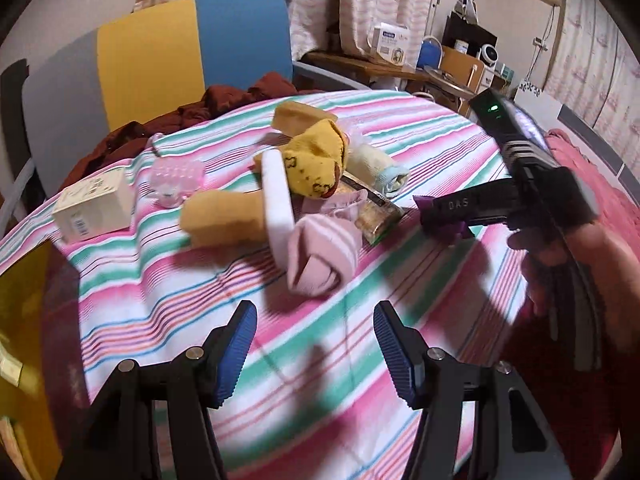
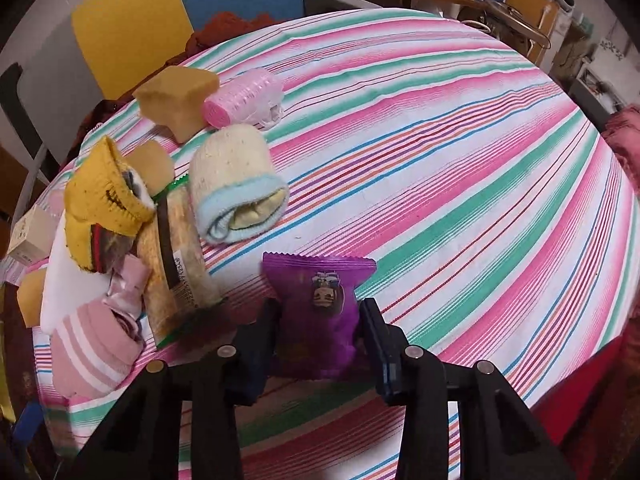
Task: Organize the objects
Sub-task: 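Grasp the pink striped sock with the left tool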
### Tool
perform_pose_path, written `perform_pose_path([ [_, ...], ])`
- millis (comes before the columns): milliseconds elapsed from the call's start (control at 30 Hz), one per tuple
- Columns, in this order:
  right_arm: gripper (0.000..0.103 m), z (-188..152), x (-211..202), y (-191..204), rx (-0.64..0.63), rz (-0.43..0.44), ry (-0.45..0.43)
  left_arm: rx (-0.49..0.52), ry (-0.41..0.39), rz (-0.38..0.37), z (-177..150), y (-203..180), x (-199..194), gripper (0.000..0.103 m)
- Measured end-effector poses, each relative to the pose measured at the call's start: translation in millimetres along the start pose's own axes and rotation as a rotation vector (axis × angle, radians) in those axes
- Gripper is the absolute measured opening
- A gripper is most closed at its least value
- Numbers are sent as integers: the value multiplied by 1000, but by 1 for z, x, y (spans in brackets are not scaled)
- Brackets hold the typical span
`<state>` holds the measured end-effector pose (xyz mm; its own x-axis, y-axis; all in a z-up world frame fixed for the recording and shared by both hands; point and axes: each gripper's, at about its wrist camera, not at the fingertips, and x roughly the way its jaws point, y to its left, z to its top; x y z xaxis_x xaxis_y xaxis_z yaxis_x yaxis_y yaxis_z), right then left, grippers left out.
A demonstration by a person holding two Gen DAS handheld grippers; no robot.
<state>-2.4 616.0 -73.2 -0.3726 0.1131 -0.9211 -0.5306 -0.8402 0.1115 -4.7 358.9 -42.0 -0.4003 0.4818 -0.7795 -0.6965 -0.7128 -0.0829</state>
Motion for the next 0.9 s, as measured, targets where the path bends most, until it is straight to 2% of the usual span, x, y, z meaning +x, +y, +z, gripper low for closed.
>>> perform_pose_path([
  [200, 42, 0, -1, -4, 22, 20, 1, -3, 19, -2, 19, -4, 23, 62],
  [433, 42, -6, -7, -3, 0, 4, -4, -29, 57, -24, 26, -1, 56, 61],
  [467, 42, -5, -5, -2, -2, 2, -5, -34, 58, -24, 25, 0, 59, 57],
  [500, 42, -5, -4, -1, -1, 2, -6, -43, 54, -24, 22, 3, 63, 39],
  [533, 42, -3, 0, 1, 2, 4, -6, -53, 55, -36, 19, 5, 65, 31],
  [600, 42, -2, 1, 1, 10, 10, -7, -64, 15, -74, 9, 10, 63, 29],
  [733, 42, 0, 3, 4, 11, 10, -7, -6, -37, -46, -12, 7, 51, 28],
  [900, 41, -1, 1, 4, 18, 12, -14, -22, -78, -45, -34, 14, 37, 27],
])
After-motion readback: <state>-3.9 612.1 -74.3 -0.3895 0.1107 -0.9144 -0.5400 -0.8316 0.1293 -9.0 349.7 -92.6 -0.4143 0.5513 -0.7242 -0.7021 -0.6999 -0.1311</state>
